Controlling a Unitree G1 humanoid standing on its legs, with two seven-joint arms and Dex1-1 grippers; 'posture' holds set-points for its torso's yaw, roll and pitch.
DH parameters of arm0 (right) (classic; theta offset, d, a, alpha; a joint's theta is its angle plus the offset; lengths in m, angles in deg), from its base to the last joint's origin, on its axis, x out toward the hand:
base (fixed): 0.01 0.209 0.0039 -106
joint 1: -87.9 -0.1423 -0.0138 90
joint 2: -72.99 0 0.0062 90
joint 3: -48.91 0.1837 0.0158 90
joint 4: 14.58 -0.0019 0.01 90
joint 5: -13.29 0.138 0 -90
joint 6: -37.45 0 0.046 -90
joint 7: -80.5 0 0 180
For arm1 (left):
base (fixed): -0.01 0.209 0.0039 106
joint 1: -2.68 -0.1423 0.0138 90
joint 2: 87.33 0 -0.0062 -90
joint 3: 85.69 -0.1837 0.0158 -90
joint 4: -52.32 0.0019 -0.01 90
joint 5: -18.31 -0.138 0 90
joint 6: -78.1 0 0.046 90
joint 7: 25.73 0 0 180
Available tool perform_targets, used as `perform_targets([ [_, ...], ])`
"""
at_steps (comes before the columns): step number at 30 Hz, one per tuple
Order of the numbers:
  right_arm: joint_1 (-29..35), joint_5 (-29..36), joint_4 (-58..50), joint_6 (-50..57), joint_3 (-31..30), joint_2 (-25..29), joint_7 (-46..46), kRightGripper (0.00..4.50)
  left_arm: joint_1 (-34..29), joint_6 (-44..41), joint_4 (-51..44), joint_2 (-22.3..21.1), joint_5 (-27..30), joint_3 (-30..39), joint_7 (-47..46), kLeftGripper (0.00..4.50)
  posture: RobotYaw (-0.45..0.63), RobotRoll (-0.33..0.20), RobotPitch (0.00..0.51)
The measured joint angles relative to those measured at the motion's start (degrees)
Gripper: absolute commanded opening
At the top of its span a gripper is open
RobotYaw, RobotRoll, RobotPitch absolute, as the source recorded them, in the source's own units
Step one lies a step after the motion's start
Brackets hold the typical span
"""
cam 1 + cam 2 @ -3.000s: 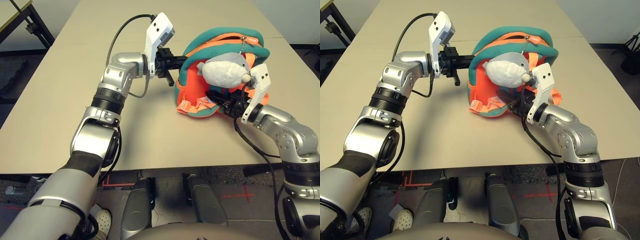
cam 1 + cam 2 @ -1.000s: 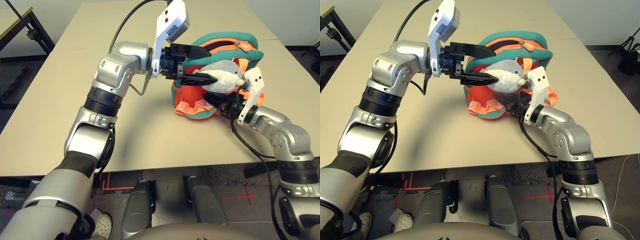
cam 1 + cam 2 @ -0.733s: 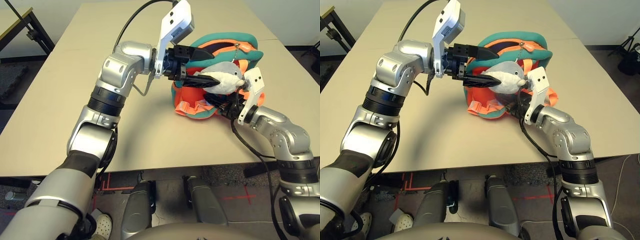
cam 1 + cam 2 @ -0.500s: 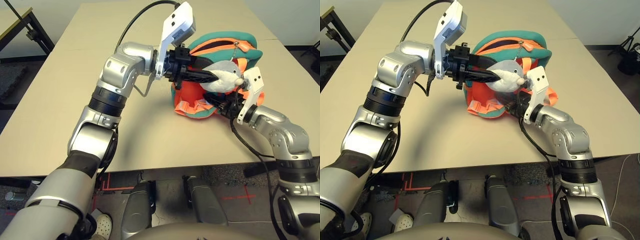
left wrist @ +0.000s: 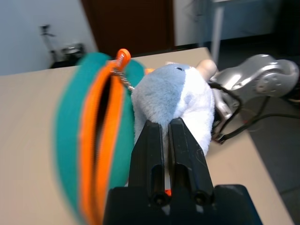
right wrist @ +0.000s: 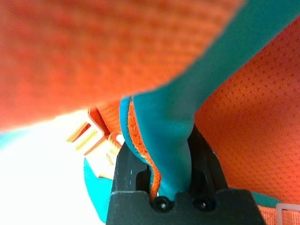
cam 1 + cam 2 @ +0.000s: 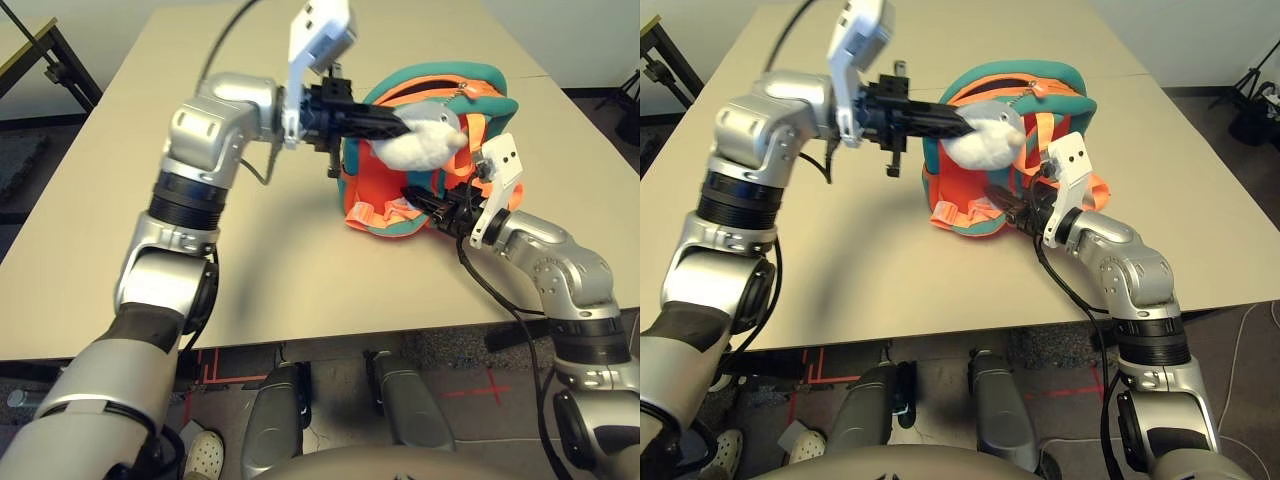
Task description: Put the pencil case into the backpack and zip it.
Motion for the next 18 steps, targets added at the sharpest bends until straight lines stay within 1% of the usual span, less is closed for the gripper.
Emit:
perform_targets([
  [4, -0.19, -0.15, 0.27, -0.15, -0.05, -0.09, -0.24, 0.58, 0.53, -1.35, -0.81, -5.57, 0.27, 2.35, -0.52, 0.0, -0.16, 0.0, 0.136],
  [8, -0.49, -0.18, 0.79, -0.59, -0.13, -0.13, -0.55, 0.58, -0.67, -1.74, -0.9, -9.25, 0.25, 2.59, -0.94, 0.0, -0.14, 0.0, 0.14],
  [10, -0.56, -0.19, 1.25, -0.72, -0.14, -0.14, -0.76, 0.58, -3.01, -2.05, -0.92, -10.95, 0.2, 2.72, -1.26, 0.0, -0.14, 0.0, 0.14],
  [13, -0.77, -0.21, 1.8, -0.91, -0.18, -0.17, -1.07, 0.58, -8.22, -3.19, -1.66, -13.13, 0.27, 3.31, -1.95, 0.0, -0.14, 0.0, 0.142],
  [18, -0.9, -0.41, 2.13, -1.04, -0.24, -0.16, -1.31, 0.58, -15.05, -4.04, -2.01, -13.8, 0.29, 4.6, -4.45, 0.0, -0.13, 0.0, 0.146],
])
